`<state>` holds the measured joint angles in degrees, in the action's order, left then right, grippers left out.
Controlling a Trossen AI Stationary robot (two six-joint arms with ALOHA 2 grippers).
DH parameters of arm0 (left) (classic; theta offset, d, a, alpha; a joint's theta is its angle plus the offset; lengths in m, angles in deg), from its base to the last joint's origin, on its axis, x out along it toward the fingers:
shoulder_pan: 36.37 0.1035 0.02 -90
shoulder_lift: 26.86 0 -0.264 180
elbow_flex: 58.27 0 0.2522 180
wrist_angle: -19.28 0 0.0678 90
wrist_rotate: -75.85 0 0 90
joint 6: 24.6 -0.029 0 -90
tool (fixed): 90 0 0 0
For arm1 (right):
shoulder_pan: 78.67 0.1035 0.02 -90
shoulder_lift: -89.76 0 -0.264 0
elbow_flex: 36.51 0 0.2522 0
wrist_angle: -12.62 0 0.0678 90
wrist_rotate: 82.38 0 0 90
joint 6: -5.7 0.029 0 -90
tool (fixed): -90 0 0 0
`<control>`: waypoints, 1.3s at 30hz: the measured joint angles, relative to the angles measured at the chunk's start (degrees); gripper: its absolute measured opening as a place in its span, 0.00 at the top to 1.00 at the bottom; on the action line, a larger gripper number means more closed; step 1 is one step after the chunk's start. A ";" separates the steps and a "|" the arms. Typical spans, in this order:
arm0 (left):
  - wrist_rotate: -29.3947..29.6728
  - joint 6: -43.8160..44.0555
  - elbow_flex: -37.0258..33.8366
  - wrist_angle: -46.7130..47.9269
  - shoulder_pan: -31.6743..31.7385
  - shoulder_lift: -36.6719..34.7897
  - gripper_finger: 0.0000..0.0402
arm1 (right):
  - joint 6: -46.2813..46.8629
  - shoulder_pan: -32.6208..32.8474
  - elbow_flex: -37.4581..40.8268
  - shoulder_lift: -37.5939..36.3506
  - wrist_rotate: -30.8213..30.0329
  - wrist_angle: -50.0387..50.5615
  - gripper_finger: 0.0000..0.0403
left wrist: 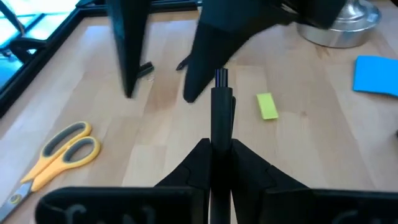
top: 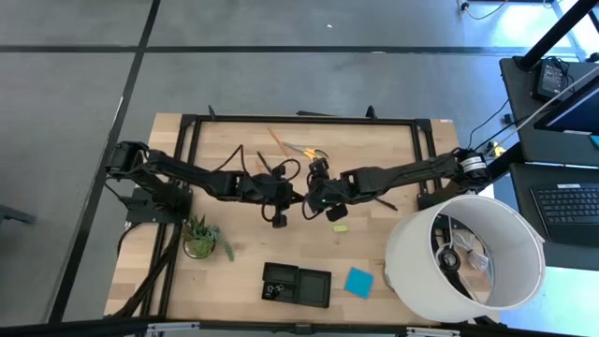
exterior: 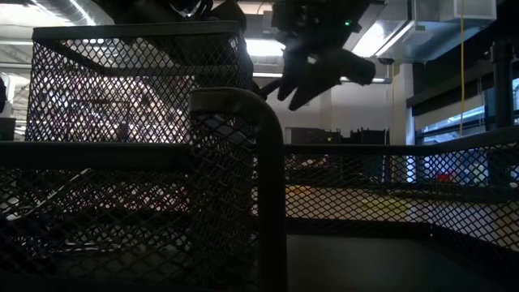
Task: Pick and place office supplies into organizer
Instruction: Put the bottom black pen into the black desk organizer
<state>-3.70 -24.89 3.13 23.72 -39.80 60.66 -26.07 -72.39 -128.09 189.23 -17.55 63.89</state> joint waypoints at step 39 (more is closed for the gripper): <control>-4.15 1.05 -9.03 -45.00 -24.38 0.22 0.93 | 28.05 -7.58 45.12 -33.36 21.40 -44.66 0.42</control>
<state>-7.85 -23.85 -5.90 -21.28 -64.18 60.89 1.98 -79.97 -82.97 155.87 3.85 19.23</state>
